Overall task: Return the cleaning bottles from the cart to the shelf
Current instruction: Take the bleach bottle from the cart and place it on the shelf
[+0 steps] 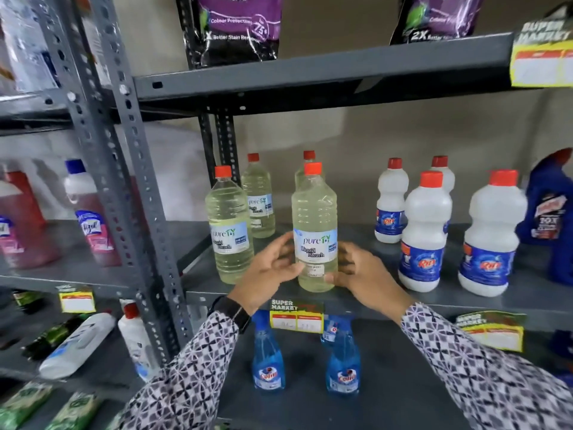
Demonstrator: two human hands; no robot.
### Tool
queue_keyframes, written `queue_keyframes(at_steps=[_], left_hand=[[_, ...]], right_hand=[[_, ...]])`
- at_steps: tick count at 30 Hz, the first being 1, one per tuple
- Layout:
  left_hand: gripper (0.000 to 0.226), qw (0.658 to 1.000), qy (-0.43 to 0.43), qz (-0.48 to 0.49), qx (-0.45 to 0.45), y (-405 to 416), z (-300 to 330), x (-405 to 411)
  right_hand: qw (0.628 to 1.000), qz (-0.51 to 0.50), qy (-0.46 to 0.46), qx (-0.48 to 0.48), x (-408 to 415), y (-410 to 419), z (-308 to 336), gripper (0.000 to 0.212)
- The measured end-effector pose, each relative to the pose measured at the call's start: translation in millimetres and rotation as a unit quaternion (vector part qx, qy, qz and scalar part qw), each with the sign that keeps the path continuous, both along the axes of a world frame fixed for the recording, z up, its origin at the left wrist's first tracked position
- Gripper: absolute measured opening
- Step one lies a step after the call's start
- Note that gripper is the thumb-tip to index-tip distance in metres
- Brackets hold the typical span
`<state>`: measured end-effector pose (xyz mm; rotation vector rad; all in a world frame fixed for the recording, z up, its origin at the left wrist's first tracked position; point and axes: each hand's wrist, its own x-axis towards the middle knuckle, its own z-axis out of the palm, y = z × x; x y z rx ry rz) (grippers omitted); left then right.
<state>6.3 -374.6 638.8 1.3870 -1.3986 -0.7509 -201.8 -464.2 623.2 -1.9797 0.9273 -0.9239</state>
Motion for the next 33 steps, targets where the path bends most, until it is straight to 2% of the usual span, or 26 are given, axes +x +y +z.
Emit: queue_keyframes(at_steps=[3,12,17,28,33], left_hand=[[0.066,0.999,0.026,-0.011,-0.026,-6.6,-0.7,-7.2],[0.091,0.997,0.029,0.019,-0.074,-10.9,-18.1,3.4],[0.078,0.997,0.033,0.009,-0.070,-12.6,-22.1,8.0],[0.080,0.995,0.063,0.015,-0.082,-14.7,-23.3,9.4],[0.079,0.994,0.069,0.020,-0.083,-12.7,-23.9,9.3]], right_hand=[[1.000,0.005,-0.001,-0.014,7.4,-2.5,3.2,0.074],[1.000,0.016,-0.006,-0.006,13.4,-0.5,1.0,0.071],[1.000,0.012,-0.029,-0.003,12.0,2.3,-1.3,0.070],[0.999,-0.013,-0.033,-0.033,11.7,5.9,-1.7,0.068],[0.999,-0.007,-0.032,-0.031,10.7,7.9,-0.9,0.075]])
